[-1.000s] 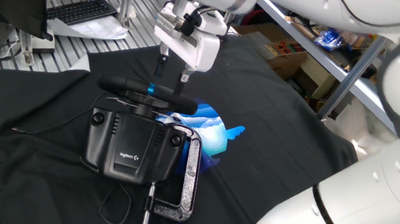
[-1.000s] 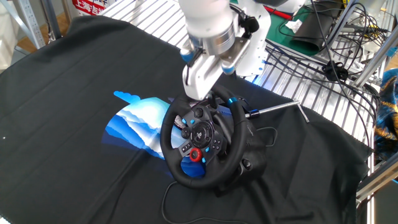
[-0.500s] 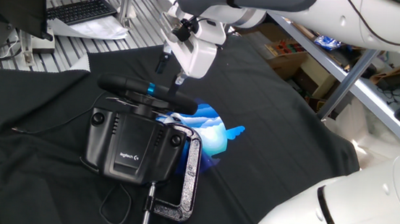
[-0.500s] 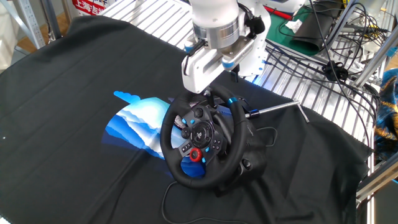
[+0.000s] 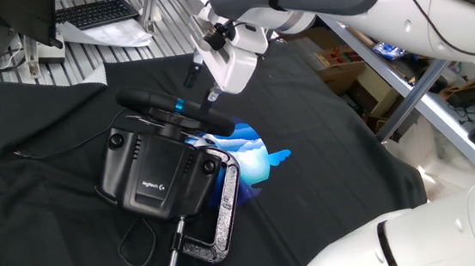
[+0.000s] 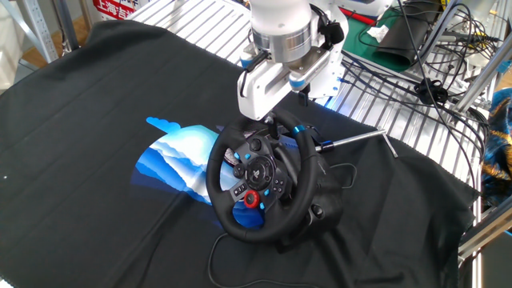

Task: Rotate the steering wheel 90 degrees clockwise

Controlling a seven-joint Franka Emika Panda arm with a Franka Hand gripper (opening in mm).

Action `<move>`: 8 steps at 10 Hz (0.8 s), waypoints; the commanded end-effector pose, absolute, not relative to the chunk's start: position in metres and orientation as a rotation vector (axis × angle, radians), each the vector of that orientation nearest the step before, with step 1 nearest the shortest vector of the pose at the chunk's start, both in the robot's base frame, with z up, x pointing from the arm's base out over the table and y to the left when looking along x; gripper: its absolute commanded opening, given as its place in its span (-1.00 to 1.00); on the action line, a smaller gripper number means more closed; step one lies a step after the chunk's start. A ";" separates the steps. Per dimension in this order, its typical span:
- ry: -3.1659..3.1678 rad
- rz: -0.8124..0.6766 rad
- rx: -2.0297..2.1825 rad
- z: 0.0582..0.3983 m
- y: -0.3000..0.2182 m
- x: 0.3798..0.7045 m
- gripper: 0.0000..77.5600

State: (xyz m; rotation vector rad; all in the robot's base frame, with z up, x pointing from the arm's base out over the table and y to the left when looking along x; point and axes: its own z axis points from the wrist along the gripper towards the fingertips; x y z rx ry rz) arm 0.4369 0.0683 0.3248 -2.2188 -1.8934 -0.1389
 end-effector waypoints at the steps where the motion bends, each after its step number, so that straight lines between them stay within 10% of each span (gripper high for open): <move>1: -1.914 -0.151 -2.220 0.321 0.069 0.437 1.00; 8: -1.974 -0.165 -2.205 0.311 0.067 0.436 1.00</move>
